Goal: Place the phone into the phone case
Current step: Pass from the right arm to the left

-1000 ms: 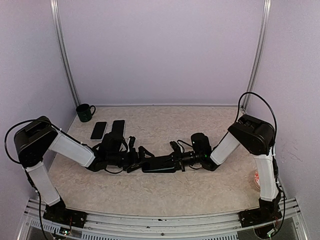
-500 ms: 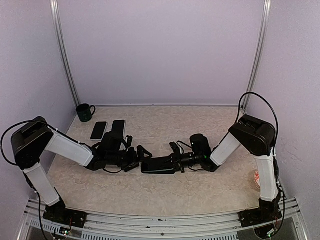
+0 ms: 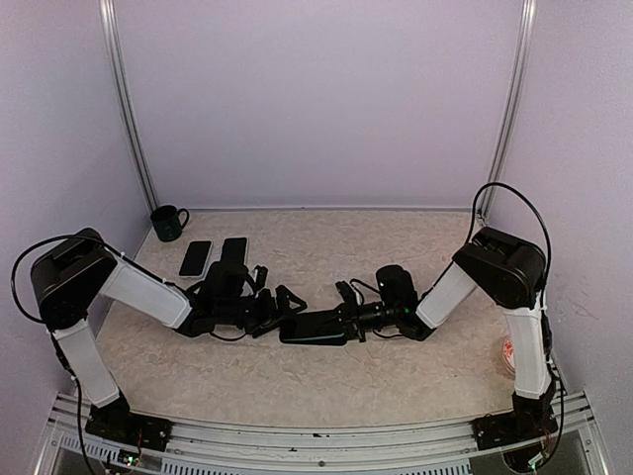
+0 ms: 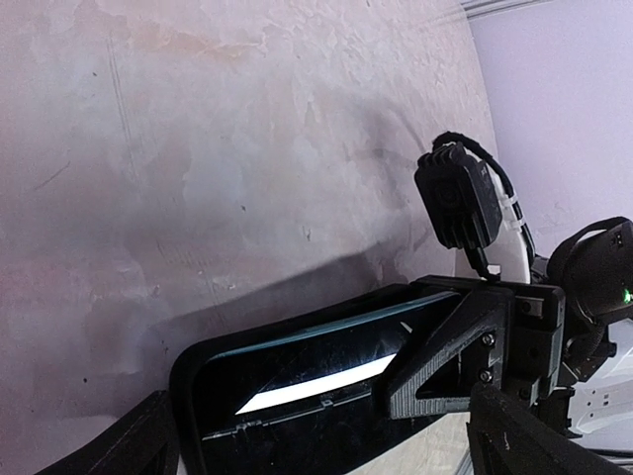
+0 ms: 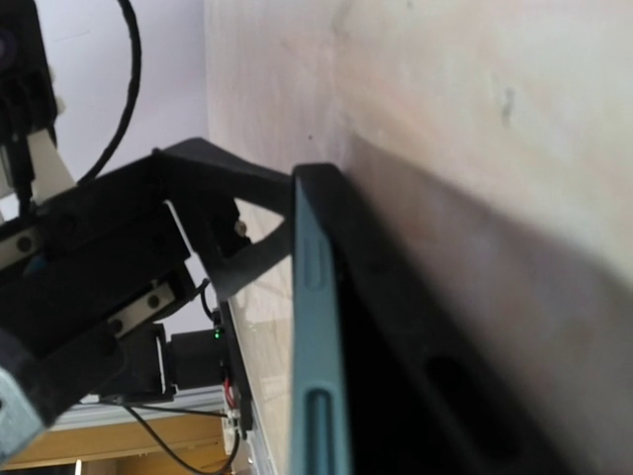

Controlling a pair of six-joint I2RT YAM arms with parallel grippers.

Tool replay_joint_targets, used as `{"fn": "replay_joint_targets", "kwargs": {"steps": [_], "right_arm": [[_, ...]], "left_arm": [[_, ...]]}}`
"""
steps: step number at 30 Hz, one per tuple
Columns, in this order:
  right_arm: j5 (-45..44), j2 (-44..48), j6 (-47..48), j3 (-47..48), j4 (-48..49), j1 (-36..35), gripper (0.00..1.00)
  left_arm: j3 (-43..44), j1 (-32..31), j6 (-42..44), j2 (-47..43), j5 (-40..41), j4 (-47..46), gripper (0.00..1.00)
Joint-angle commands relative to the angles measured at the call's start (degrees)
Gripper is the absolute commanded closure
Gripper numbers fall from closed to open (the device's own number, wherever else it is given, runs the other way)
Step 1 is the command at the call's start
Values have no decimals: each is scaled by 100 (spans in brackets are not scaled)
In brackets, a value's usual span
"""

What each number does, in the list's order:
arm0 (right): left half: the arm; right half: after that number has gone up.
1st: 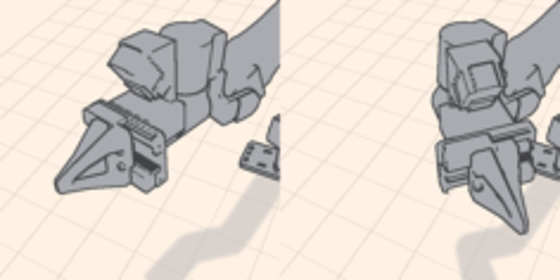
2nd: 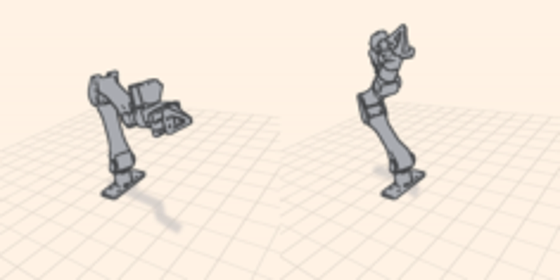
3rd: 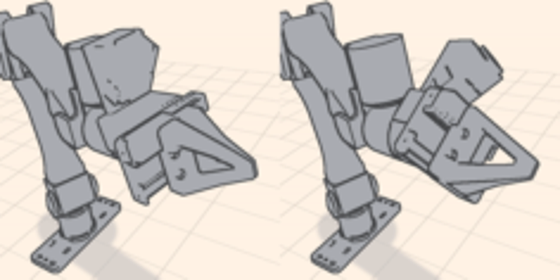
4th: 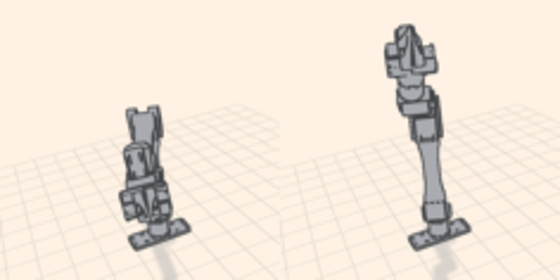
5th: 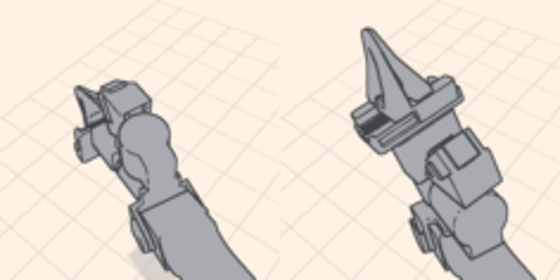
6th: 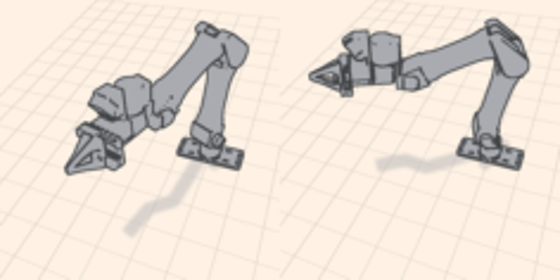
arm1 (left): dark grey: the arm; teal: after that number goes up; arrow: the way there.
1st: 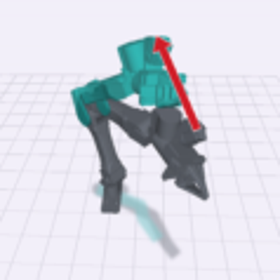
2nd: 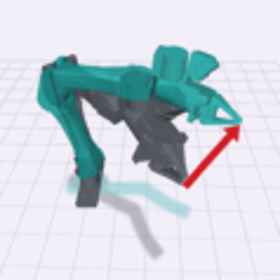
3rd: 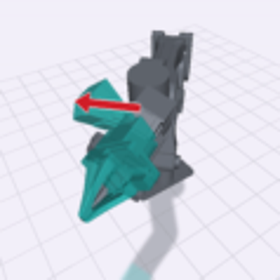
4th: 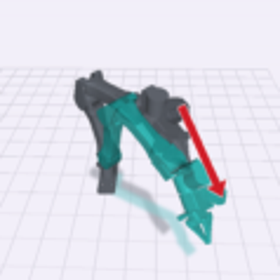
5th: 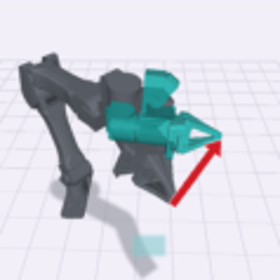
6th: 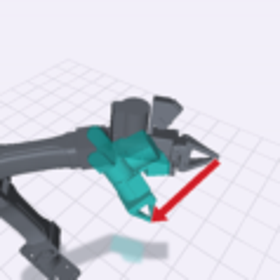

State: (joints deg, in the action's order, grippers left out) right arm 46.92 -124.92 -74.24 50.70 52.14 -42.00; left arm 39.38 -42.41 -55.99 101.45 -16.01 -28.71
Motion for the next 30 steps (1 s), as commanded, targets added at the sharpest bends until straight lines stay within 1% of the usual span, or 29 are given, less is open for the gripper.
{"fn": "replay_joint_targets", "kwargs": {"steps": [1,7,10,13,19,24,30], "right_arm": [[106,-55,190,-185,-760,-119,100],[184,-152,127,-138,-624,-130,100],[163,-180,73,-165,-555,-133,100],[140,-196,-76,-216,-313,-132,100],[90,-260,-635,-398,567,-116,100],[11,-235,-662,-443,580,-90,100],[44,-239,-679,-428,672,-89,100]], "left_arm": [[147,-96,-23,335,-261,7,1],[483,-434,224,419,-322,242,1],[490,-511,201,401,-302,255,1],[413,-514,100,289,-255,233,1],[256,-450,76,-124,-11,453,1],[103,-425,128,-488,10,647,1],[-15,-452,116,-552,-22,737,1]]}}
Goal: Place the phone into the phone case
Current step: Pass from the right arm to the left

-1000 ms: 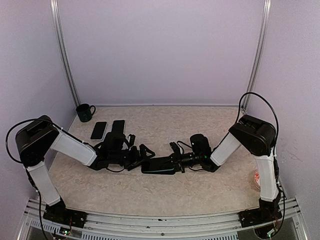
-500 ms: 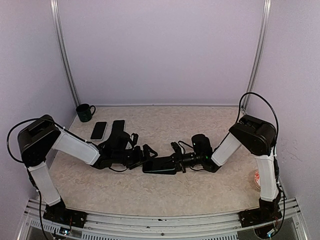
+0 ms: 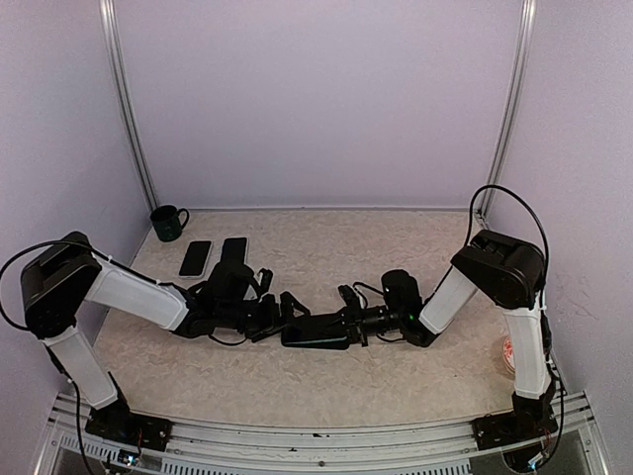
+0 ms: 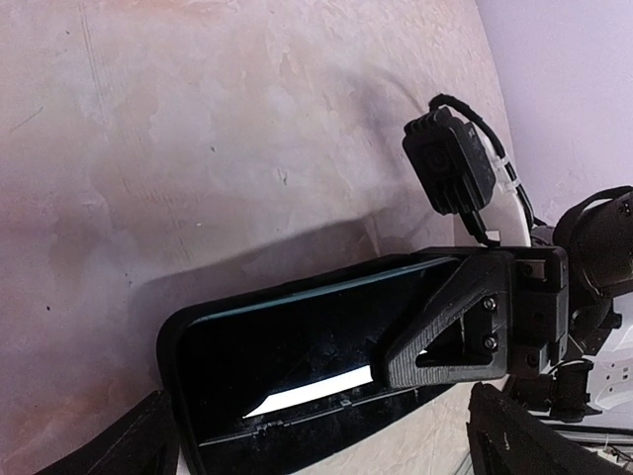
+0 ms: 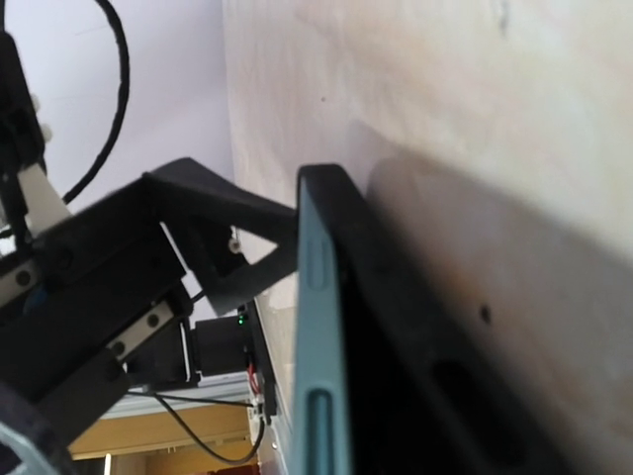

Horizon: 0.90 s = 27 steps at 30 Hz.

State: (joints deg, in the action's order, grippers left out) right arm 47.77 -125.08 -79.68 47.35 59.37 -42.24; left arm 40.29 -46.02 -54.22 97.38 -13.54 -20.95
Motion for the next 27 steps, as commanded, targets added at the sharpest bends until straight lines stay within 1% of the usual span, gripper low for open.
{"fn": "replay_joint_targets", "kwargs": {"steps": [1,5,9,12,16,23,27], "right_arm": [[-34,-207,-147,-109,-4,-65,100],[-15,-140,-217,-209,308,-50,100],[11,-28,-252,-279,566,-15,100],[37,43,-179,-274,604,-21,100],[82,94,-145,-310,813,-13,100],[71,293,62,-436,1080,-43,100],[113,313,3,-435,1366,-71,100]], "left_arm": [[-166,-79,-93,-148,-270,-87,1],[-298,14,-161,-245,-245,-153,1],[-341,111,-113,-406,-52,75,1],[-383,137,-86,-417,-187,-48,1],[-412,133,-155,-257,-571,-456,1],[-405,98,-244,-59,-630,-552,2],[-341,80,-232,7,-628,-500,3]]}}
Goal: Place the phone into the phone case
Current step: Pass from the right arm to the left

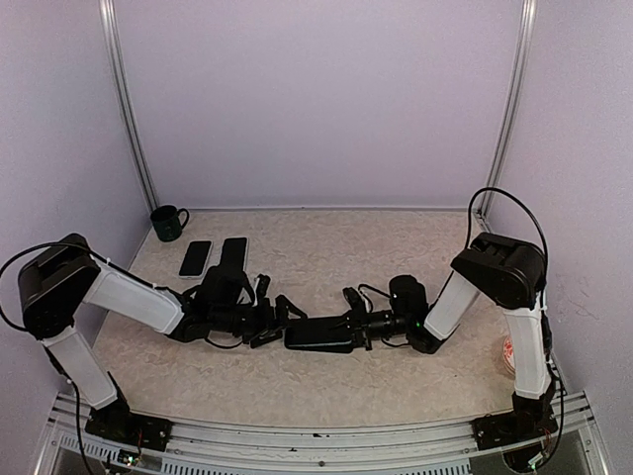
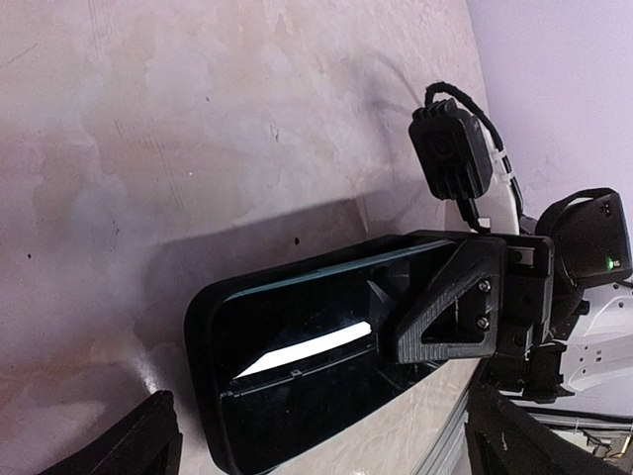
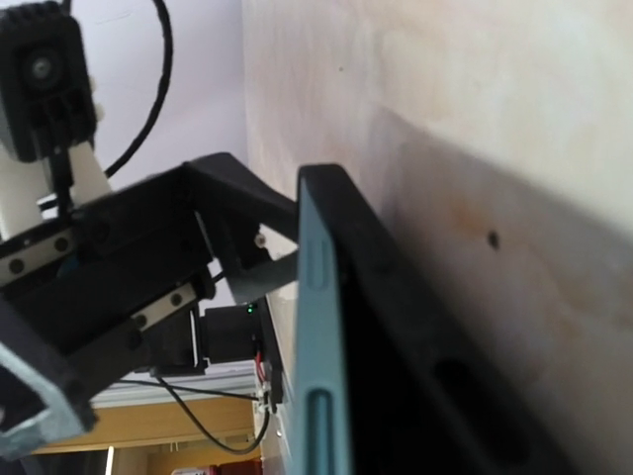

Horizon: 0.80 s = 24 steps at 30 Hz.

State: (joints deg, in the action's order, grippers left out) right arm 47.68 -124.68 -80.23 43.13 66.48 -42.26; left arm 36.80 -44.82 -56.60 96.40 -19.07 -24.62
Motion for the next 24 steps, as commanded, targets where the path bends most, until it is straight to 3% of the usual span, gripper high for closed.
{"fn": "replay_joint_targets", "kwargs": {"steps": [1,10,24], "right_arm": [[131,265,37,-3,712,-71,100],[240,133,-2,135,858,-162,100],[290,-61,-38,289,894,-239,100]], "left_arm": [[18,-41,11,113,-79,-134,4],[102,-114,-46,264,-224,-361,7],[3,-132,-282,247,-802,-1357,22]]}}
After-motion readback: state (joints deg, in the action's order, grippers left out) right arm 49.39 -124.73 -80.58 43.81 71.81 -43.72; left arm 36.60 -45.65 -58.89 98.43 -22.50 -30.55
